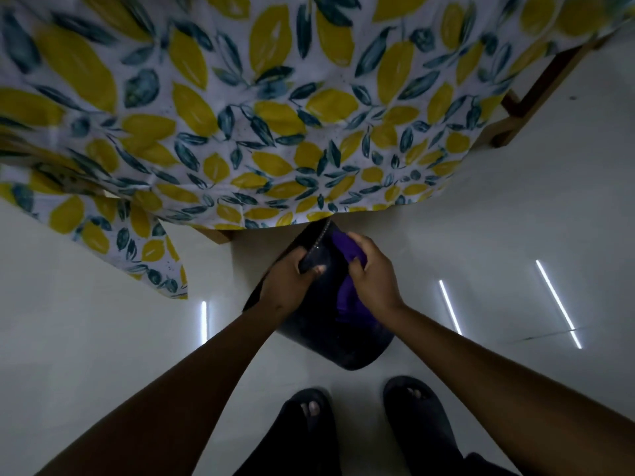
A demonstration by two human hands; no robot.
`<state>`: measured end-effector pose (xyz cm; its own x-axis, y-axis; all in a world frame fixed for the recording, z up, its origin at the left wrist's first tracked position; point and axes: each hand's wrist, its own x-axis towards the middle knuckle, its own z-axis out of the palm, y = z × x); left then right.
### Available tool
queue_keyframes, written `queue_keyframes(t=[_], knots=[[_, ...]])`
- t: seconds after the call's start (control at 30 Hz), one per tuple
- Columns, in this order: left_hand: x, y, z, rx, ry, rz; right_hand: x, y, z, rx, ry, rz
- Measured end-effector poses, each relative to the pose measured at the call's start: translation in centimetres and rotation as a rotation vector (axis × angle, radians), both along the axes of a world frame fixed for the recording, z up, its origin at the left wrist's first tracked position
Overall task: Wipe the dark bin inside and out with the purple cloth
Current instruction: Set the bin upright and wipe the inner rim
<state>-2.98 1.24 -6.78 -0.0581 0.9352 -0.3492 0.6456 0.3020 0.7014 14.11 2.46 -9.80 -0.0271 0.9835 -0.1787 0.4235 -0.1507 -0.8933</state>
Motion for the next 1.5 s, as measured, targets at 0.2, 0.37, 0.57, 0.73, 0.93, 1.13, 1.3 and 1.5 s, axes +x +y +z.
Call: queue_keyframes(t=[0.2,0.37,0.57,0.73,0.93,1.13,1.3,1.5], knots=[[2.5,-1.1,2.1,0.019,0.167,-0.162,1.3,0.8,1.3,0.006,-0.116,0.14],[3.8,-2.9,1.5,0.105,0.222,-0.294,3.1,0.1,0.5,-0.207,-0.143,-0.136],[4.3,-4.6,0.0,0.097,0.346,-0.497,7.0,1.4,2.7,-0.28,0.183,-0.596],[4.6,-6.6,-1.2,-0.015,0.375,-0.745,9.3,3.7,5.5,-0.175,0.307,-0.571],[3.8,-6.8,-1.9,-0.104,0.407,-0.852,8.2,3.9,5.0,-0.056,0.132,-0.365],[3.9,-7.3,-2.7,-0.157,0.443,-0.953,4.4,1.2,1.8,0.097,-0.155,-0.004],[3.5,-7.7,-3.6,-0.171,0.432,-0.937,3.3,0.3,2.0,0.234,-0.221,0.1],[3.2,-7.6,-4.2,-0.206,0.395,-0.936,3.0,-0.3,1.1,0.341,-0.4,0.359]])
